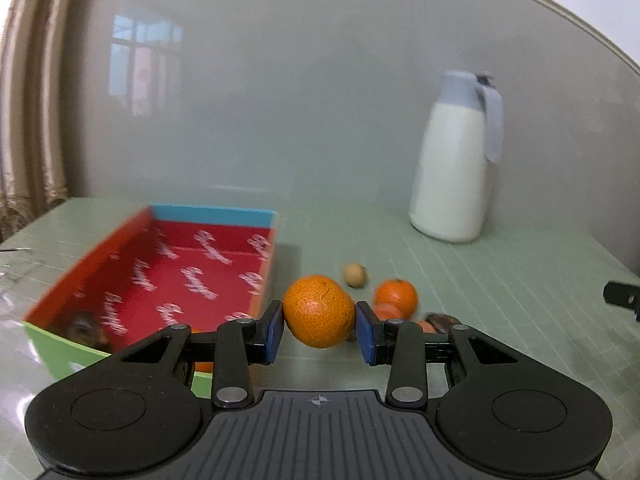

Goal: Organize fruits
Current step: 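Carry the mandarin into the red box and open the left gripper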

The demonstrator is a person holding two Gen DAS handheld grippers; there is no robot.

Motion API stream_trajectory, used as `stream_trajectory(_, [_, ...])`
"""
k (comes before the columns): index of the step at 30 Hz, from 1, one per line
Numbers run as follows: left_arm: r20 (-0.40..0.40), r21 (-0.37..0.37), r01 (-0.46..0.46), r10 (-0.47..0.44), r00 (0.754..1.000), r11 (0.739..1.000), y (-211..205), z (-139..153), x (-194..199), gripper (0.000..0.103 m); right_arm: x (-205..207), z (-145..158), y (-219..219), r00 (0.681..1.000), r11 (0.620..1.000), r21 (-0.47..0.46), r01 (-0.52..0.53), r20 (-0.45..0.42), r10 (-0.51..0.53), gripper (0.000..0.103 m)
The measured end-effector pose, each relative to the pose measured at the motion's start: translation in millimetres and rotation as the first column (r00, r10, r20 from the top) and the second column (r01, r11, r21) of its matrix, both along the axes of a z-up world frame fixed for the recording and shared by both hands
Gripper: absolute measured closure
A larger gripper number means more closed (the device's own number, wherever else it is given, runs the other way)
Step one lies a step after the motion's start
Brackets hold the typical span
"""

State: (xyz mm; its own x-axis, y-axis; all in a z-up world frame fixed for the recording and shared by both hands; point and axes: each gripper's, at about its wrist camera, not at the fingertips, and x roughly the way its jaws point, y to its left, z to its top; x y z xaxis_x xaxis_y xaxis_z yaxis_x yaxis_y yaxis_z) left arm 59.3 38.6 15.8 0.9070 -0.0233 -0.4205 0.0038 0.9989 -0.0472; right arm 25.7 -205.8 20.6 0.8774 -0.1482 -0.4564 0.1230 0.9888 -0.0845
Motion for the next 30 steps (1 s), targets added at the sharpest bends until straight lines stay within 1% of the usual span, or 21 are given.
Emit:
stream_trajectory(8, [0.016,-0.012,-0.091,0.091,0.996,0.996,46,4,-5,0.065,6,-2,33,0.998,0.998,-0.017,-0.054,-0.015,0.054,0.022])
stream_trajectory(14, [-0.014,-0.035,-0.144,0.144,0.990,0.989,76,-1,0,0.065,8,-3,40,0.998,0.998,-0.025,-0.063,-0.026,0.063,0.022])
stream_trajectory(17, [-0.030,-0.041,-0.159,0.158,0.987,0.986,83,-5,4,0.065,9,-4,44,0.997,0.997,-0.030,-0.069,-0.029,0.068,0.022])
stream_trajectory(19, [-0.063,-0.032,-0.158,0.155,0.986,0.987,84,-10,8,0.064,9,-5,47,0.997,0.997,-0.031,-0.072,-0.032,0.071,0.022])
stream_trajectory(20, [-0.060,-0.027,-0.159,0.158,0.986,0.987,84,-11,8,0.064,10,-5,48,0.997,0.997,-0.031,-0.074,-0.033,0.073,0.022])
stream_trajectory(22, [-0.048,-0.015,-0.174,0.173,0.984,0.985,83,-11,7,0.049,10,-6,49,0.997,0.996,-0.032,-0.077,-0.032,0.076,0.022])
stream_trajectory(23, [-0.034,-0.027,-0.174,0.173,0.984,0.984,84,-10,5,0.037,9,-6,49,0.996,0.996,-0.031,-0.079,-0.032,0.078,0.022])
stream_trajectory(25, [-0.022,-0.028,-0.183,0.183,0.983,0.983,85,-8,2,0.036,9,-6,50,0.996,0.996,-0.029,-0.081,-0.032,0.080,0.022])
stream_trajectory(30, [-0.022,-0.025,-0.179,0.178,0.984,0.984,83,-7,0,0.036,9,-5,50,0.996,0.996,-0.026,-0.085,-0.034,0.084,0.022])
